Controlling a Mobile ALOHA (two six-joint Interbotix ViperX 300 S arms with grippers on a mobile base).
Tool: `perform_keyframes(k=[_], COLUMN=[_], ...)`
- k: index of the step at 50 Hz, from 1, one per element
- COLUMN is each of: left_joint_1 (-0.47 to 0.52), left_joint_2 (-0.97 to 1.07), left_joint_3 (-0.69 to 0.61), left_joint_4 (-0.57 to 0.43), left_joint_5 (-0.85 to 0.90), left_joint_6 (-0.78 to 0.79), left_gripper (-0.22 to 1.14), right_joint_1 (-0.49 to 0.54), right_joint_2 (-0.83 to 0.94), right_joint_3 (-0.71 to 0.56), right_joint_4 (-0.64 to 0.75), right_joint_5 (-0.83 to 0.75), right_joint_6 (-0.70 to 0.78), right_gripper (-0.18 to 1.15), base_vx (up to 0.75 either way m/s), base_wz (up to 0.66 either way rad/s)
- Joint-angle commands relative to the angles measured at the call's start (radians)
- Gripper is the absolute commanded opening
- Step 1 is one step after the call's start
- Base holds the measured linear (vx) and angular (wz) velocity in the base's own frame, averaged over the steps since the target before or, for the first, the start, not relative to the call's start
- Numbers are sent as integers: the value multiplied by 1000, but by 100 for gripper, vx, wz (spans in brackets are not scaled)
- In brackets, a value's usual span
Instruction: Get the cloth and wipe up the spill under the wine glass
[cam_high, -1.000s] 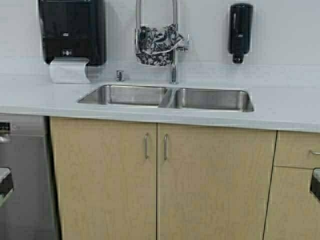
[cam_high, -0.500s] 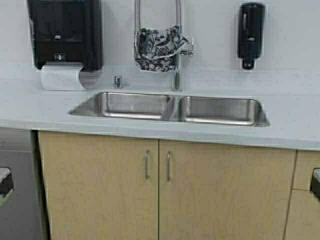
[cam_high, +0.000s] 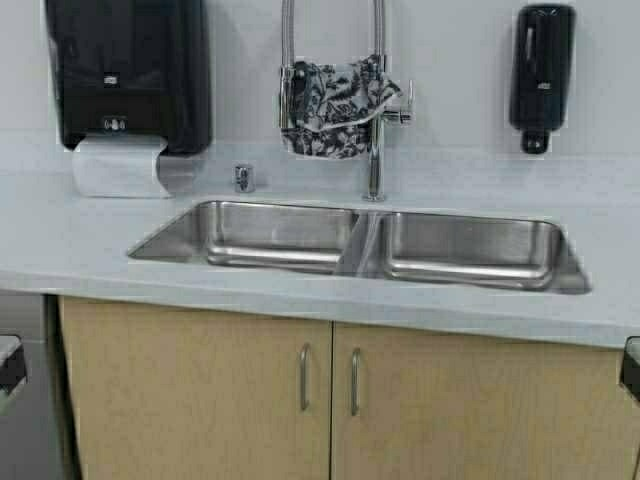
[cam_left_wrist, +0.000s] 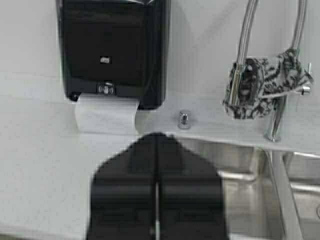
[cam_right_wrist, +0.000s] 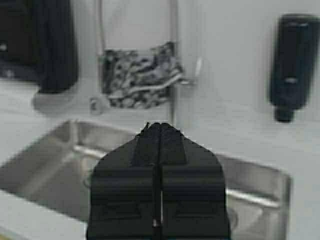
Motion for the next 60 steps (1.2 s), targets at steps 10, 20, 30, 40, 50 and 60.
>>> perform_keyframes(k=[10,20,30,40,50,60], left_joint_1=[0,0,0,0,0,0], left_joint_2=[-52,-58,-69,-78,-87,-89], left_joint_3=[0,2,3,2,3,8], left_joint_4=[0,-2,-3,-3,-3,-3], left_joint_5=[18,34,37,38,38,38], left_joint_6=[0,-2,0,-2,-5,-5], left_gripper=[3,3,3,3,3,3], right_joint_1=[172,249,258,258,267,278], right_joint_2=[196,382,546,673,765,868], right_joint_3=[-141,-236,-250,-253,-256,-267], right_joint_4=[-11,-11,-11,-11,-11,-11], right_joint_5=[-20,-101,-232,-347,-399,-449], right_joint_6=[2,2,2,2,3,6], right_gripper=[6,6,7,7,16,38], base_vx=[27,25,24,23,22,21], base_wz=[-1,-4,-5,3,5,5])
